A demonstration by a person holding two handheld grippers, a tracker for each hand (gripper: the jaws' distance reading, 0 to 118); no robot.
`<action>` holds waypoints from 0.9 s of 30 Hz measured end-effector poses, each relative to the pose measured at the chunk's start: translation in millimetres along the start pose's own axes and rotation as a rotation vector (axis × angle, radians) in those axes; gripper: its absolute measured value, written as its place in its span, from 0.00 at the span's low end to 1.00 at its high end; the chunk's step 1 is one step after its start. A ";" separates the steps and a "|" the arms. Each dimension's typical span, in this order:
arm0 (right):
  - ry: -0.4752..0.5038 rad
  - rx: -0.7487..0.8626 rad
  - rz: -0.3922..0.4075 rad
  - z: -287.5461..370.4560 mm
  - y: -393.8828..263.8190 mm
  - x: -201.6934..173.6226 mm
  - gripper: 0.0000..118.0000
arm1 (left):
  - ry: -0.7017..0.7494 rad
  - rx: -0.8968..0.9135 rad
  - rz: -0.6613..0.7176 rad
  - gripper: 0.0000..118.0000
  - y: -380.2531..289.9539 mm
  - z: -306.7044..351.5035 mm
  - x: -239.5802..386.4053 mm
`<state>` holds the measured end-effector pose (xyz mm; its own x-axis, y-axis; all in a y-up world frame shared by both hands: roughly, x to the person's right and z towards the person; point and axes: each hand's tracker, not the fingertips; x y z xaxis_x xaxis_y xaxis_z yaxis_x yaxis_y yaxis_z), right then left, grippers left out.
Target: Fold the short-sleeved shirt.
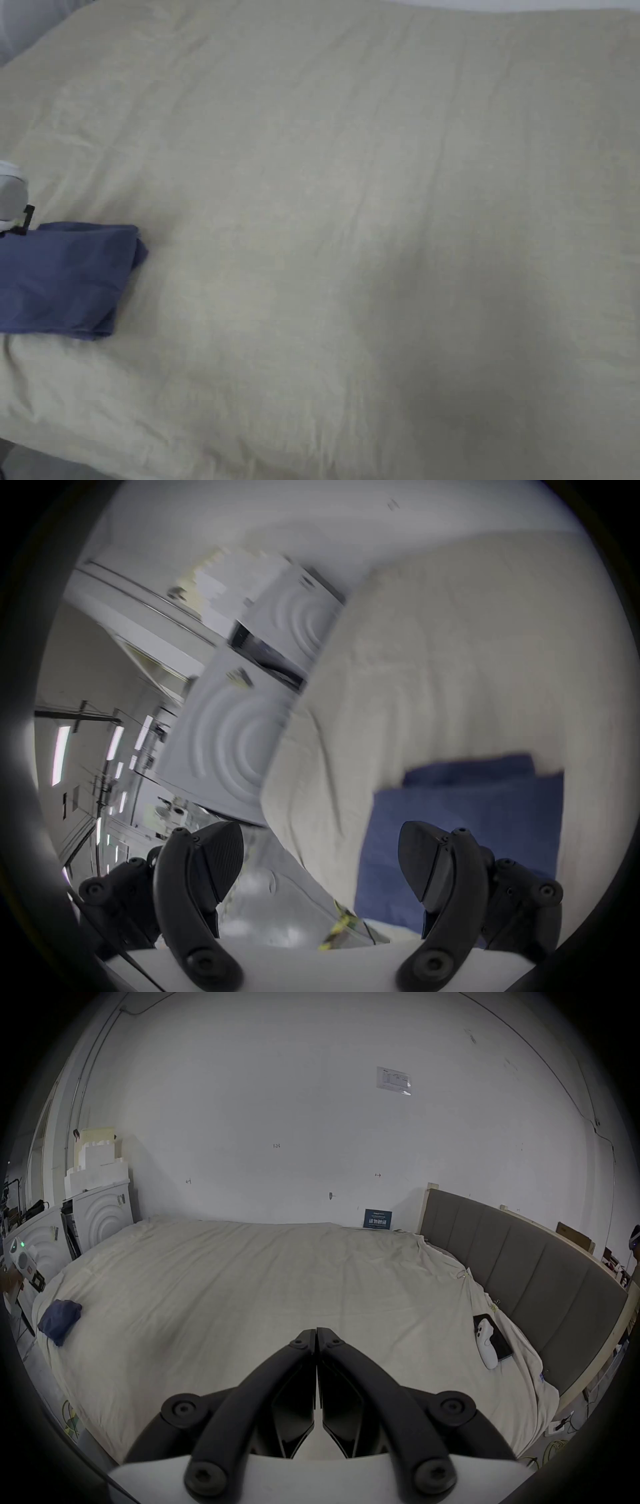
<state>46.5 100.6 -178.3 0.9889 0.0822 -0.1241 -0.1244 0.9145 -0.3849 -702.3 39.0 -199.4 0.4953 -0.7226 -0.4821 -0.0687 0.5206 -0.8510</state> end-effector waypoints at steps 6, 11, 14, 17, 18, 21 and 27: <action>0.024 0.054 -0.016 17.9 4.0 9.4 0.00 | -0.123 0.299 0.150 0.70 33.4 89.8 -14.9; 0.045 0.102 -0.059 22.1 8.9 19.7 0.00 | -0.287 0.579 0.339 0.39 45.9 193.6 -6.8; 0.043 0.137 -0.051 18.8 9.3 15.7 0.00 | -0.372 0.682 0.368 0.22 44.3 247.2 15.0; 0.036 0.171 -0.042 10.0 15.0 18.1 0.00 | -0.514 0.739 0.420 0.06 37.7 294.9 36.5; 0.029 0.182 -0.027 10.0 14.8 16.4 0.00 | -0.554 0.759 0.421 0.03 36.4 307.2 46.8; 0.032 0.211 -0.017 26.1 18.8 37.9 0.00 | -0.605 0.827 0.417 0.00 29.9 346.4 69.3; 0.028 0.257 -0.055 44.0 17.7 40.1 0.00 | -0.742 0.890 0.482 0.00 9.2 399.9 105.8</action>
<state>87.5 137.5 -149.9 0.9905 0.0217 -0.1359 -0.0419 0.9883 -0.1470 -304.1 149.2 -175.0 0.9697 -0.0946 -0.2253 0.0862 0.9952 -0.0469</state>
